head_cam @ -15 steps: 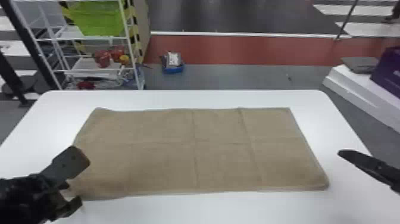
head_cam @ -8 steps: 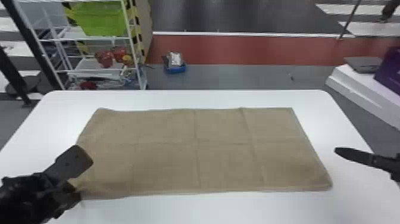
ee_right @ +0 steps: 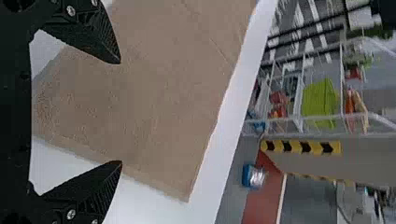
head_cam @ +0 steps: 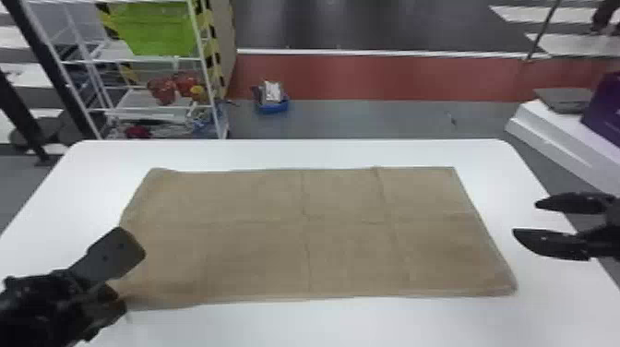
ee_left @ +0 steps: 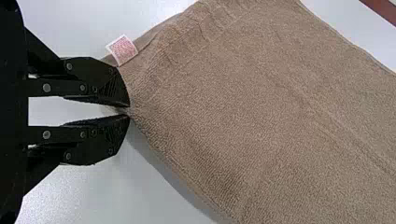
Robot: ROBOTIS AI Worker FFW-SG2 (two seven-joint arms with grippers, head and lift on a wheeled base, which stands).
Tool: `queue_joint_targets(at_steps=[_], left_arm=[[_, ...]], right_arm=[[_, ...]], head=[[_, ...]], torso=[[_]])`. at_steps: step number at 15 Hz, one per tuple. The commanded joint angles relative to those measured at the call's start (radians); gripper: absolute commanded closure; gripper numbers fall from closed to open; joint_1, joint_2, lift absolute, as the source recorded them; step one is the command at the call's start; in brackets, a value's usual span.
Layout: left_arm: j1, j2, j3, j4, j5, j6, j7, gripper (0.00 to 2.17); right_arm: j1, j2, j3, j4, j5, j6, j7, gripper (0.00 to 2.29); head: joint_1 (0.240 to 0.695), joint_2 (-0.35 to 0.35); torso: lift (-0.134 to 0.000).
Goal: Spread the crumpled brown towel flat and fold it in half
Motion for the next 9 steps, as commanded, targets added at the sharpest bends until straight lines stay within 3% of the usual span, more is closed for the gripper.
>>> queue_joint_targets(at_steps=[1,4,6,9], left_arm=[[0.000,0.000,0.000,-0.004,-0.001,0.001,0.000,0.95],[0.000,0.000,0.000,-0.004,-0.001,0.001,0.002,0.95],[-0.002,0.000,0.003,-0.004,-0.002,0.001,0.002,0.95],[-0.005,0.000,0.002,0.004,-0.002,0.001,0.008,0.95]], right_arm=[[0.012,-0.030,0.002,0.032,0.056,-0.189,0.007,0.13],[0.064,-0.062,0.020,0.059,0.194,-0.394,0.007,0.15],[0.125,-0.086,0.011,0.058,0.223,-0.471,0.007,0.15],[0.161,-0.086,-0.004,0.082,0.254,-0.514,0.007,0.18]], head=[[0.695,0.013],[0.695,-0.006],[0.695,-0.024],[0.695,-0.041]], torso=[[-0.134],[-0.134],[-0.134],[-0.134]])
